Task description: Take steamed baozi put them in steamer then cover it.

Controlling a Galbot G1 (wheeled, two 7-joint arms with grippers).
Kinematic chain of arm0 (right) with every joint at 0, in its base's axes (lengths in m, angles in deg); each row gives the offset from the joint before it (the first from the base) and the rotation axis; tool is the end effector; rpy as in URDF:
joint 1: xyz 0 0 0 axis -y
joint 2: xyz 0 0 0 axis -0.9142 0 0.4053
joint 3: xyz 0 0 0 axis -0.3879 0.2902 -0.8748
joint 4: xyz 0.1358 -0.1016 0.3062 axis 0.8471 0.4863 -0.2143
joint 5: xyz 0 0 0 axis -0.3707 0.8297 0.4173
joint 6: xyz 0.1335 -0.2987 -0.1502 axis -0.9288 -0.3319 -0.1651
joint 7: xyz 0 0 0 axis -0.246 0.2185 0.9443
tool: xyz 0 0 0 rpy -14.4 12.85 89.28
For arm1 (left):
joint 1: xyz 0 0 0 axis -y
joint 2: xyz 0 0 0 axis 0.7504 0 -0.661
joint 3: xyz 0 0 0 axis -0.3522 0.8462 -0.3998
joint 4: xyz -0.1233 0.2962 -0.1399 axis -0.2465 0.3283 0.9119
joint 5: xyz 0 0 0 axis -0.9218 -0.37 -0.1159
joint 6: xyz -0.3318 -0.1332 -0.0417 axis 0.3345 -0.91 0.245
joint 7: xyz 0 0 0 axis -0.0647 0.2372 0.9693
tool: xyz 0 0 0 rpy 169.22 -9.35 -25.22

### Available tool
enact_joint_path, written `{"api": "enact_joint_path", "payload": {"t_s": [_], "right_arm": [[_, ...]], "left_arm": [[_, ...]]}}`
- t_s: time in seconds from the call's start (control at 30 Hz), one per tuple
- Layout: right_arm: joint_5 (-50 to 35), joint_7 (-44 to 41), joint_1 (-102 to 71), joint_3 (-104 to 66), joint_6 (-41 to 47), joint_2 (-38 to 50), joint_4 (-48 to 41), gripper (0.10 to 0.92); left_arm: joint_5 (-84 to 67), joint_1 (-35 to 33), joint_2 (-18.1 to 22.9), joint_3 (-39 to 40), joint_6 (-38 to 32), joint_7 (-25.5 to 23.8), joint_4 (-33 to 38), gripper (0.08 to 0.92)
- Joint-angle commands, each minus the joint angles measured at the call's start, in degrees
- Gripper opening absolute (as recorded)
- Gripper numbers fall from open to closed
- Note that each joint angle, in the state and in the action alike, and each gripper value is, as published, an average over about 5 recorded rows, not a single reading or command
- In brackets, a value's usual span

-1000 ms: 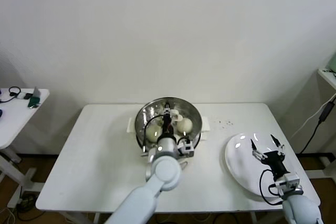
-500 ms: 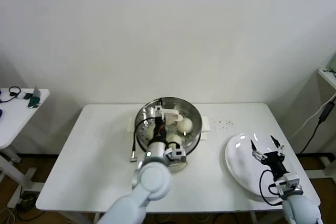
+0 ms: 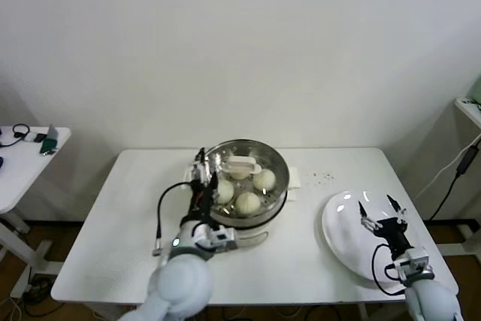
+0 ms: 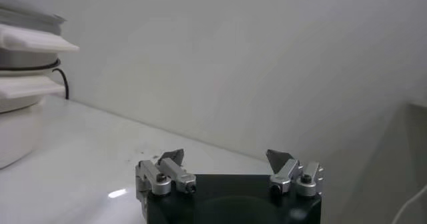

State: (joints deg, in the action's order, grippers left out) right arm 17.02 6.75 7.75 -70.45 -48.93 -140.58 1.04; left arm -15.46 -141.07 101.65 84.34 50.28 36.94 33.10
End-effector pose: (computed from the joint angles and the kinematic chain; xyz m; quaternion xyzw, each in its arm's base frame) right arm 0.2567 -0.1979 -0.3840 0.0275 -0.9869 0.1442 0.0675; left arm 0.2542 -0.0966 -0.2301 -0.0122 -0.8004 -0.5991 0.0183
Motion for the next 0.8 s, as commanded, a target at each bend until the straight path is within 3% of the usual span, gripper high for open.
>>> {"api": "enact_joint_path", "payload": {"t_s": [0.03,0.2,0.43,0.8], "right_arm": [[-0.8,-0.7,-1.5,-0.2,-0.4,0.1,1.5,0.823],[-2.0,-1.3,-3.4,-0.4,-1.2,0.2,3.1,0.823],[-4.1,-1.5,-5.6,-0.6,-3.1,0.5,5.0,0.823],[-5.9,-2.1,-8.8,0.2,-5.3,0.6,6.8,0.823]], "left_arm": [[-41.1,-15.8,-6.0,-24.0,-27.6,17.0,5.8,0.823],[-59.8,-24.2,-3.6,-38.3,-43.5,13.2,0.5,0.823],[-77.4,-28.6,0.9,-45.3,-53.6,7.3,-6.9,0.823],[-81.2,-28.8,5.6,-46.4,-53.5,5.7,-8.1,0.823]]}}
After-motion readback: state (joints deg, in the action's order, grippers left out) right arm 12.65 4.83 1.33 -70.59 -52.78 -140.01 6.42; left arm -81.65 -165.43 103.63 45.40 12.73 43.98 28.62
